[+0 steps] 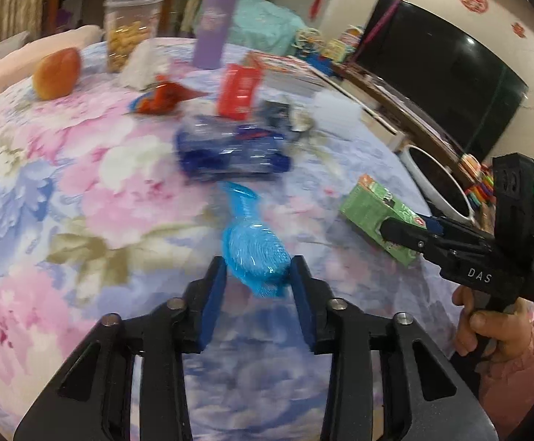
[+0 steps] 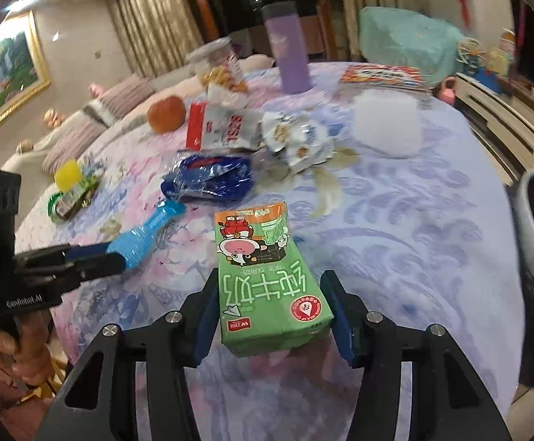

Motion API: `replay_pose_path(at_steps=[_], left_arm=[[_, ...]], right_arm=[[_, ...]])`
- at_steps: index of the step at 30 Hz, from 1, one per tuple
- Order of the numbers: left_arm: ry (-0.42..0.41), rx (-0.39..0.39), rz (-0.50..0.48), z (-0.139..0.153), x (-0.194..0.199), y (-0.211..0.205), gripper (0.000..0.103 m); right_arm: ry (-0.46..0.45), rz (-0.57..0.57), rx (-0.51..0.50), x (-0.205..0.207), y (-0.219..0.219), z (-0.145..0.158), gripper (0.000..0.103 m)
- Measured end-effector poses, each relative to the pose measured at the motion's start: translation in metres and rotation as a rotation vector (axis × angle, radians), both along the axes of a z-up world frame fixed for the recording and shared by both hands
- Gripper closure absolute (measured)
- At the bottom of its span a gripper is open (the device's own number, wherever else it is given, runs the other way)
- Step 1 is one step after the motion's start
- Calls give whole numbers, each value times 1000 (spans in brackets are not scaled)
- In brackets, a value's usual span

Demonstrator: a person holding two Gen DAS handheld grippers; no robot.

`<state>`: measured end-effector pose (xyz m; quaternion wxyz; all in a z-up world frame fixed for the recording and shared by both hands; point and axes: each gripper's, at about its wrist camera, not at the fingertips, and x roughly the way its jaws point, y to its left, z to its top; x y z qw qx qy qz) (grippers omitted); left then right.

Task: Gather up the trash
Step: 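Grasp the blue brush-shaped packet with the left tool while the right tool grasps the green milk carton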

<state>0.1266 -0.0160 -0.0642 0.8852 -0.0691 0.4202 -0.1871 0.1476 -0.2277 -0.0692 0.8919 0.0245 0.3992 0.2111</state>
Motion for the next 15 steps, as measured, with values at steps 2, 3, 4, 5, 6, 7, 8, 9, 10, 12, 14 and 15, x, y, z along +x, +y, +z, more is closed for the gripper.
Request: replay_pose_path(at_steps=[2,3,4,5,6,7,8,9,10,12,14,15], left_arm=[[-4,3,-31,1,-2,-13,75],[-1,8,-48,1,-3,-20,75],[13,20,-69,-2,-2,-28,75],[24,27,-75,-5,-1,-33,74],[38,28,-84,-8,1,-36,75],[54,22,-94,-11,2,-39,74],[66,25,-90,-13,3,-41,73],[75,28,-88,-15,4,-42,72],[75,28,-90,-16,4,-43,70],[65,55,-84,-16,5,-46,59],[40,89,-71,-13,5,-49,46],[25,113,-65,-12,5,-53,36]], right_arm=[[-2,-27,24,-7,-12,3,49],[-4,-39,27,-10,-16,3,49],[-7,-50,35,-14,-21,4,49],[-5,-55,45,-18,-26,4,49],[1,-64,48,-20,-29,2,49],[5,-70,50,-22,-31,1,49],[6,-75,58,-24,-34,0,49],[5,-86,65,-26,-38,0,49],[6,-92,70,-28,-39,0,49],[8,-107,99,-30,-46,1,49],[9,-122,126,-33,-53,3,49],[9,-125,139,-34,-56,4,49]])
